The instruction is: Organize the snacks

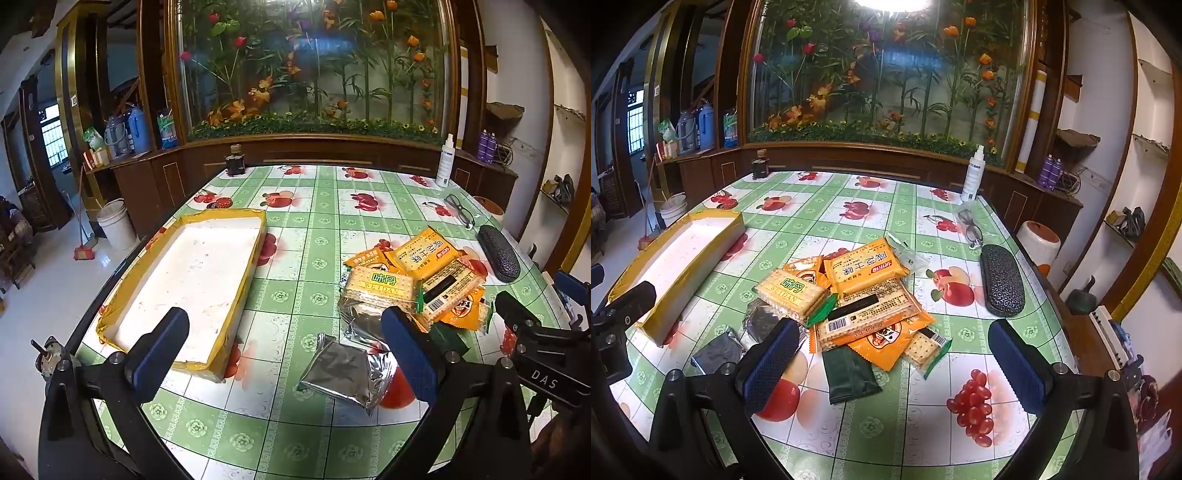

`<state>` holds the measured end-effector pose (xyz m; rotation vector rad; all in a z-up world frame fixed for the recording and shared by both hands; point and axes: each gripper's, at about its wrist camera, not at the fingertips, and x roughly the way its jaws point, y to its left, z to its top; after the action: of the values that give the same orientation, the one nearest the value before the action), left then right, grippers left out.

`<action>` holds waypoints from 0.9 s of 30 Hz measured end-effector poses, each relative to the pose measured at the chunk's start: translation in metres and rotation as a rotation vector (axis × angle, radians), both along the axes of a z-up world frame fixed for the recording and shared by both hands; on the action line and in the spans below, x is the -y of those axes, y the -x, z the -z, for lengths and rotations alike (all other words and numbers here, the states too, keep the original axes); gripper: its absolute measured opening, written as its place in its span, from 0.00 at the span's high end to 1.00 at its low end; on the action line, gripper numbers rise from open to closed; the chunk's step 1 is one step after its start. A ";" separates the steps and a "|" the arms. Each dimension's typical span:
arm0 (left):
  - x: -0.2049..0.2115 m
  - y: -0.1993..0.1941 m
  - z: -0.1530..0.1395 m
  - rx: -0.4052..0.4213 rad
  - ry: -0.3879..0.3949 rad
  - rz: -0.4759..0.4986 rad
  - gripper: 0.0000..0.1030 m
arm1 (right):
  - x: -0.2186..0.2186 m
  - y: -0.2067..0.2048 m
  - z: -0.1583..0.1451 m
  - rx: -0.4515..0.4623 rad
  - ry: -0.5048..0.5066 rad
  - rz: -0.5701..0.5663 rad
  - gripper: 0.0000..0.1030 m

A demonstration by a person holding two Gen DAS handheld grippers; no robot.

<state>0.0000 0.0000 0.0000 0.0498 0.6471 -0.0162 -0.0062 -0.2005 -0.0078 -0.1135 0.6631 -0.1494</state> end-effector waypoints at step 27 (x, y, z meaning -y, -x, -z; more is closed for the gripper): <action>0.006 0.002 0.006 -0.013 -0.001 0.007 0.00 | 0.003 0.001 -0.001 -0.003 0.012 0.015 0.00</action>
<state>-0.0023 -0.0059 -0.0065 0.0530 0.6595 -0.0230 -0.0071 -0.2033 -0.0071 -0.1201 0.6661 -0.1676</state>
